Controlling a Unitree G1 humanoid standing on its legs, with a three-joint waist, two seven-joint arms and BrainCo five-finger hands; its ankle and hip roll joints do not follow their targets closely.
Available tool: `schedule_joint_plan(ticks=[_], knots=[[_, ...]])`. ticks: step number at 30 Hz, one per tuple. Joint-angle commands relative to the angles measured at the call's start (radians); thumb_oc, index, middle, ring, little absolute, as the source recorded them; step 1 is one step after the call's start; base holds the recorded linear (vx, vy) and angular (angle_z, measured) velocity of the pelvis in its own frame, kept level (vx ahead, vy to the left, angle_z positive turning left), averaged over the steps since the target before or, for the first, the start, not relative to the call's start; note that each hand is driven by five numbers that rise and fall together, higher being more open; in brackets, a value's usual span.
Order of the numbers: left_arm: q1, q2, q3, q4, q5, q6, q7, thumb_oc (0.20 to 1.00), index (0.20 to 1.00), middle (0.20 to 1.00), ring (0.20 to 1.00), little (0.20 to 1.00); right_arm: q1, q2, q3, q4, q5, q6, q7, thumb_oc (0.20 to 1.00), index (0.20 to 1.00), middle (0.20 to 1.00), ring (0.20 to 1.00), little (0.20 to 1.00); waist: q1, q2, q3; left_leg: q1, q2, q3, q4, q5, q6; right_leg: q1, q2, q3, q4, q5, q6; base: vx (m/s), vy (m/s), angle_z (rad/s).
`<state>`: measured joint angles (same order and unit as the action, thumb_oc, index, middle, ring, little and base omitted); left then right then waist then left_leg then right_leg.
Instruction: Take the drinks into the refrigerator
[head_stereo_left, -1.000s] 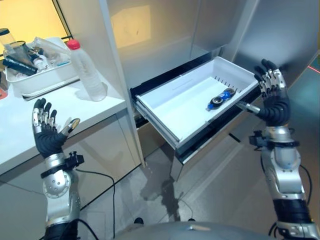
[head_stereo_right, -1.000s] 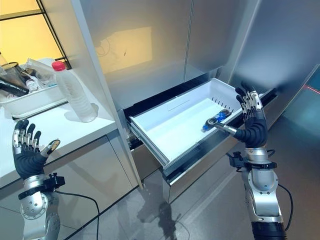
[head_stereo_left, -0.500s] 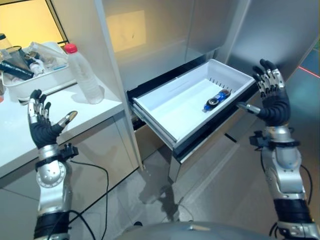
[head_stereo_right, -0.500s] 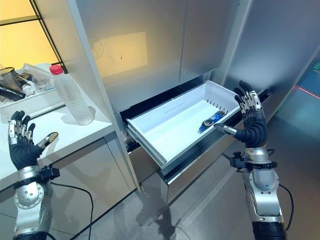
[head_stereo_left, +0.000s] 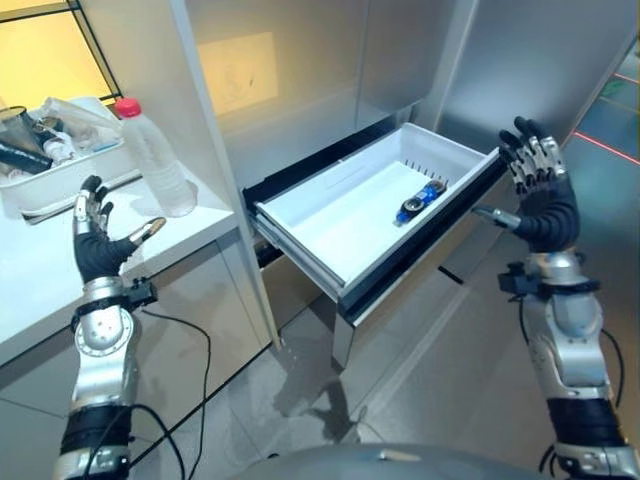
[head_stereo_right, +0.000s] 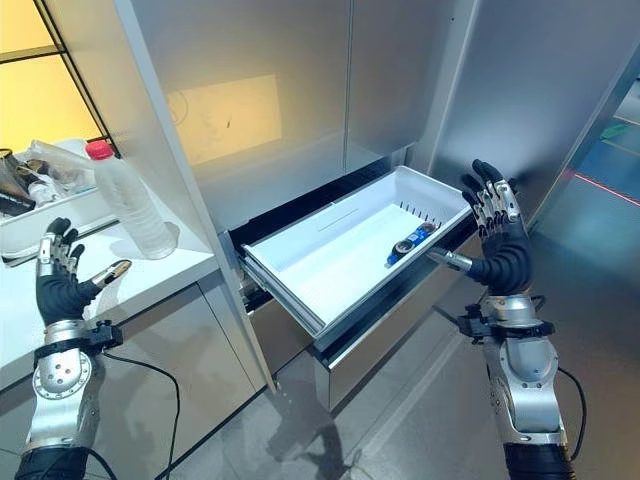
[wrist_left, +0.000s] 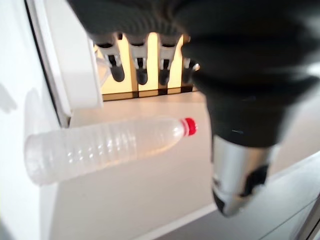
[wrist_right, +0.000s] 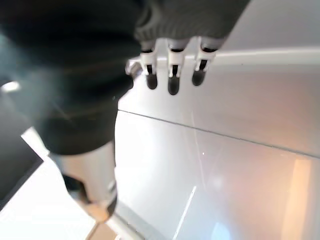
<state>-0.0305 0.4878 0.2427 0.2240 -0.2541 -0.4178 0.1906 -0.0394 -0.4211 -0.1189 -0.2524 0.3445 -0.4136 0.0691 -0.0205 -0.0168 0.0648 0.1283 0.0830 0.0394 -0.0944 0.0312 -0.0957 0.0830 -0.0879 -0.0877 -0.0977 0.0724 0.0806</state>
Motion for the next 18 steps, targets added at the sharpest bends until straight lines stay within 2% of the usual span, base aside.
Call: schedule_joint_plan(ticks=[1,12,18], knots=[[-0.120,0.098,-0.014,0.054,-0.023,-0.031,-0.018,1.000,1.000,1.000,1.000,1.000,-0.098,-0.038,-0.021,-0.058,0.043,-0.032,0.010,1.000,1.000,1.000,1.000,1.000,-0.028,-0.011,0.031,0.053,-0.093,0.003,0.021,-0.126,0.104,0.073,0.028,-0.055,0.010,-0.097,0.002,0.01,0.012,-0.04],[-0.121,0.112,0.016,0.050,-0.007,-0.034,0.007,1.000,1.000,1.000,1.000,1.000,-0.076,-0.047,-0.034,-0.047,0.032,-0.025,0.018,1.000,1.000,1.000,1.000,1.000,-0.030,-0.021,0.049,0.014,-0.101,0.017,0.082,-0.163,0.111,0.055,0.024,-0.030,0.014,-0.100,0.008,0.02,0.016,-0.07],[-0.135,0.119,0.040,0.103,0.059,0.004,0.076,1.000,1.000,1.000,1.000,1.000,-0.055,-0.052,-0.052,-0.032,0.015,-0.017,0.017,1.000,1.000,1.000,1.000,1.000,-0.029,-0.029,0.055,-0.024,-0.109,0.020,0.136,-0.189,0.117,0.046,0.017,-0.025,0.018,-0.101,0.009,0.03,0.024,-0.07]])
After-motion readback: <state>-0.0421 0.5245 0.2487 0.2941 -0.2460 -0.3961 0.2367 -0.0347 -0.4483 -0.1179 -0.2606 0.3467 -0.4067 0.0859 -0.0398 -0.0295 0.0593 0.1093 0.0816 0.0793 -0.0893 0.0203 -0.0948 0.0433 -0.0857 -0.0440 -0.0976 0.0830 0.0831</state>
